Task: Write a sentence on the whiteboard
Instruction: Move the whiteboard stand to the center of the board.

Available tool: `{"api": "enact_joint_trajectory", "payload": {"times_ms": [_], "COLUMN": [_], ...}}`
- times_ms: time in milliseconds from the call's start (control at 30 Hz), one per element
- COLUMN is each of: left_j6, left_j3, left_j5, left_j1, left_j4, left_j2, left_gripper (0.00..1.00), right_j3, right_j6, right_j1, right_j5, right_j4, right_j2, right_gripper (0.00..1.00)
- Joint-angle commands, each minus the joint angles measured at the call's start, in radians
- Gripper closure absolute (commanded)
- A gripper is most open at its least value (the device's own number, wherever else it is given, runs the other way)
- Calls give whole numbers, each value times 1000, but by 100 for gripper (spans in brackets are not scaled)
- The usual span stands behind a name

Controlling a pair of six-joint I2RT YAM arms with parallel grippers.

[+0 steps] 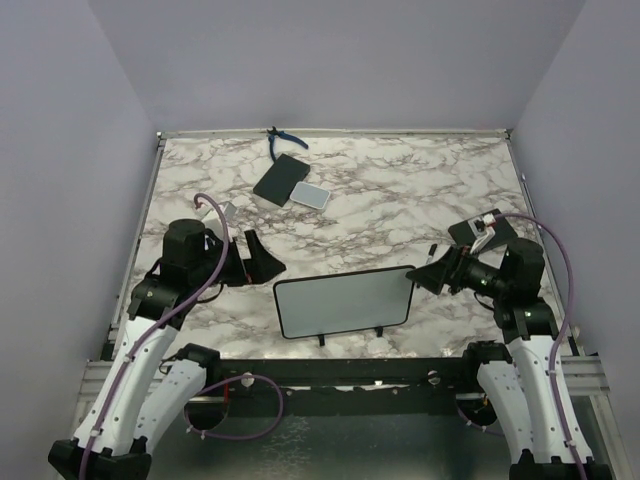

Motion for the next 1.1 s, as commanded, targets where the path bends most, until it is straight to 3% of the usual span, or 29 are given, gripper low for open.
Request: {"api": "enact_joint_trajectory", "payload": {"times_ms": [0,267,400,500,667,1067], "left_j6": [95,200,232,258,288,314], "left_j3": [4,16,-3,-8,-10,7], "left_j5": [108,8,37,42,40,-5], "left_j1": [-63,-108,-119,-134,-155,-178], "left_j4": [-6,-127,-132,-132,-132,-127], "left_j2": [1,24,10,-3,5,1], "left_gripper": [1,1,9,16,38,61], "right_j3": [-7,-41,-44,-49,-47,-59], "right_j6": [-46,-38,-34,-28,-24,-19], "right_j1": [4,22,26,54,75,110], "right_j5": [-60,-85,-85,-83,-66,-48], "right_j4": [58,131,151,176,208,251], "right_j2": [20,40,55,70,94,106], "right_gripper": [19,35,41,44,48,69]}}
